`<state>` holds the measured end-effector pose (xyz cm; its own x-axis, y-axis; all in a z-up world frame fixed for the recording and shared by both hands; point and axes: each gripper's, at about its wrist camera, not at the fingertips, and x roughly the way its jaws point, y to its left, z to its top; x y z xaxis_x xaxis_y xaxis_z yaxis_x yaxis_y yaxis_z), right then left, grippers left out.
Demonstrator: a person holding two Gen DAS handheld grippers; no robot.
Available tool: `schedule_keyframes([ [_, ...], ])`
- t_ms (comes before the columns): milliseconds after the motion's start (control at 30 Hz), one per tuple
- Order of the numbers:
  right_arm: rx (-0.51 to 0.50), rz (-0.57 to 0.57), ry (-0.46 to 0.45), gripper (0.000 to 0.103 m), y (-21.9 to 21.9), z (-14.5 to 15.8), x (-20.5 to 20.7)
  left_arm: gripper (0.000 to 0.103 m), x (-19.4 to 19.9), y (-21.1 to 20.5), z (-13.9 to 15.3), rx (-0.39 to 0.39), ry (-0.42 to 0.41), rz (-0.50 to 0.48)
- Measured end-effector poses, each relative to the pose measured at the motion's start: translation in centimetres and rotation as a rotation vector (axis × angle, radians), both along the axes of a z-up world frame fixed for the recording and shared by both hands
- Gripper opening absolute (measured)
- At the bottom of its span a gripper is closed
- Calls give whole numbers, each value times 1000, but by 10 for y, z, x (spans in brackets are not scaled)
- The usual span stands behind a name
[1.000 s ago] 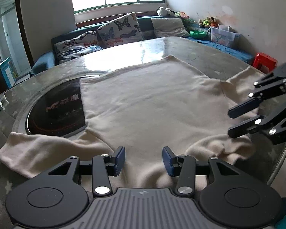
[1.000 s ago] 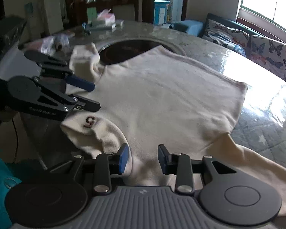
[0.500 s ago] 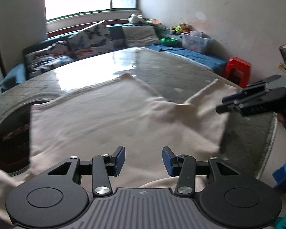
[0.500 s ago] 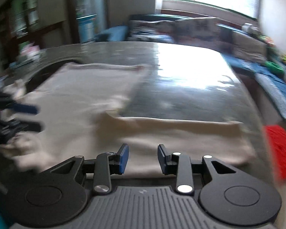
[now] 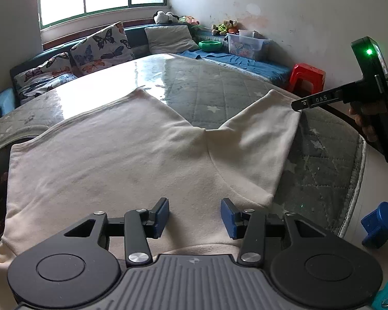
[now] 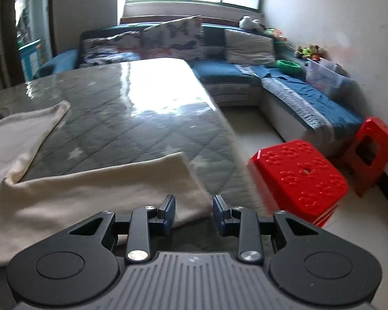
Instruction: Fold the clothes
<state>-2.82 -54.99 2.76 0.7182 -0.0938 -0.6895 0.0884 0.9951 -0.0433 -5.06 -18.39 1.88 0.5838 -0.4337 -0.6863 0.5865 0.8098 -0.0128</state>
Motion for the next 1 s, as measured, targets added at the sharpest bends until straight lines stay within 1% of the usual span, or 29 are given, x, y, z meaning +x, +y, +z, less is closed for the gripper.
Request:
schedule_keyframes([
  [100,24,-14,-1,31,-6,-3,1,50,-1,-2,0,2,-3,-1],
  [133,30,-16,-2,27,-7,-4,1,51,-1,-2,-1,2,-4,-1],
  [167,32,-16,-1,18,-1,-2,2,51,-1,-2,-1,1,-5,-1],
  [200,30,-15,-2,13,1,0,2,51,-1,-2,-1,1,-5,-2],
  [267,13,-19,-6,8,3,-1,3,51,0,-4,-1,1,-5,-2],
  [333,-24,-32,-11,7,4,-2,3,52,0,-5,-2,-2,-7,-3],
  [533,-70,-82,-7,6,3,1,8,55,3,-11,-4,-31,-16,-7],
  [633,-102,-104,0,6,2,0,15,56,5,-9,-4,-58,-7,-6],
  [700,-107,-112,4,6,1,-1,18,56,6,-4,-2,-79,7,2],
  [800,-130,-109,16,6,4,-1,22,56,5,20,5,-101,-4,61],
  [867,-135,-100,19,7,5,0,23,56,3,42,12,-116,-25,126],
  [933,-138,-94,19,8,6,0,24,56,2,72,19,-123,-51,220],
  [1000,-141,-89,18,9,8,0,24,56,3,105,23,-113,-68,336],
])
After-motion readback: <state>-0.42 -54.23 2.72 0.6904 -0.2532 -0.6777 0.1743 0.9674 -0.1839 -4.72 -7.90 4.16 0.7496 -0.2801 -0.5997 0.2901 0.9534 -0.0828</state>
